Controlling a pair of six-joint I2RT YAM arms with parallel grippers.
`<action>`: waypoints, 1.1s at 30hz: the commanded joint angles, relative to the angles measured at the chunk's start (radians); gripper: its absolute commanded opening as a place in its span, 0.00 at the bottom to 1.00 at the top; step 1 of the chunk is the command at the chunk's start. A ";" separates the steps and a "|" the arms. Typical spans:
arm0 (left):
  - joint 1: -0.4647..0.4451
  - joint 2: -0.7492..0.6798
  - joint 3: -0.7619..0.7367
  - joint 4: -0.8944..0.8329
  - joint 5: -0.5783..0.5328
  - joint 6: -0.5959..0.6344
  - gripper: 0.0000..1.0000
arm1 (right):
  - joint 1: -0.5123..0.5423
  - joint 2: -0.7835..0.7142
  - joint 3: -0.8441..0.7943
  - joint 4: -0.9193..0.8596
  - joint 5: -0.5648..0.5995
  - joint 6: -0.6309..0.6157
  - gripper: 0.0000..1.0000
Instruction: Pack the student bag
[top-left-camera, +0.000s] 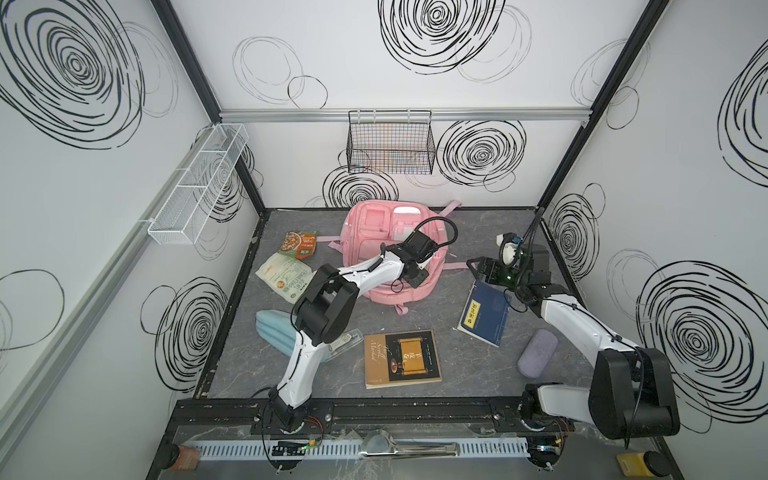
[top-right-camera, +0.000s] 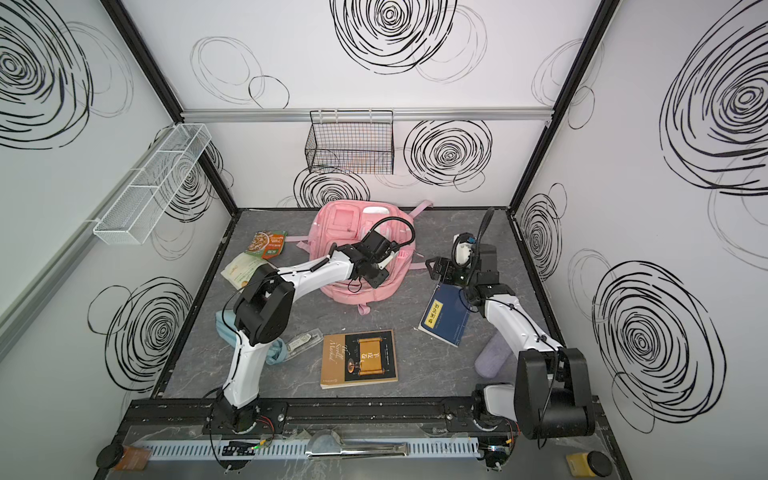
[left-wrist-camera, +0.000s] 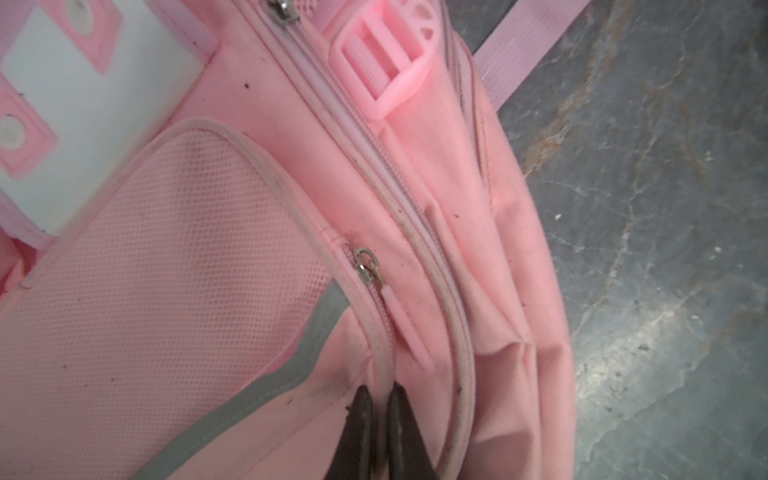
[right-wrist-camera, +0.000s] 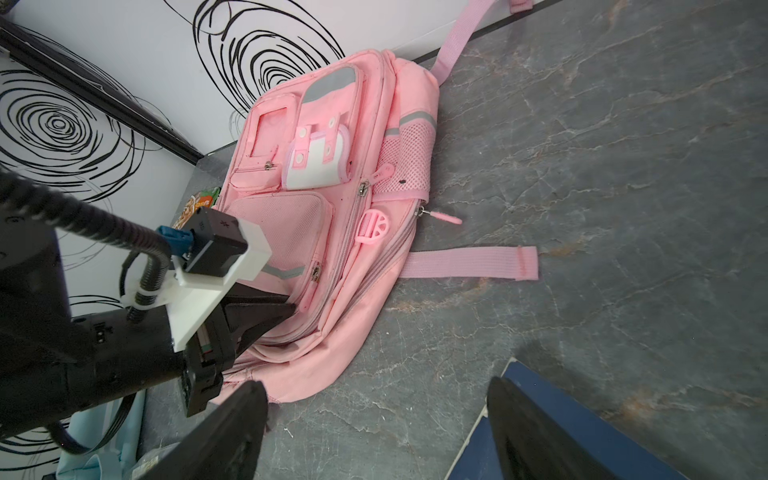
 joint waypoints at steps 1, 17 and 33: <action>0.022 -0.076 -0.015 0.039 -0.045 -0.013 0.00 | 0.008 0.001 0.033 -0.008 0.007 -0.008 0.87; 0.054 -0.303 -0.052 0.158 0.082 -0.131 0.00 | 0.010 0.236 0.206 0.046 -0.015 -0.275 0.71; 0.079 -0.402 -0.131 0.221 0.180 -0.140 0.00 | -0.070 0.680 0.509 -0.048 -0.450 -0.887 0.70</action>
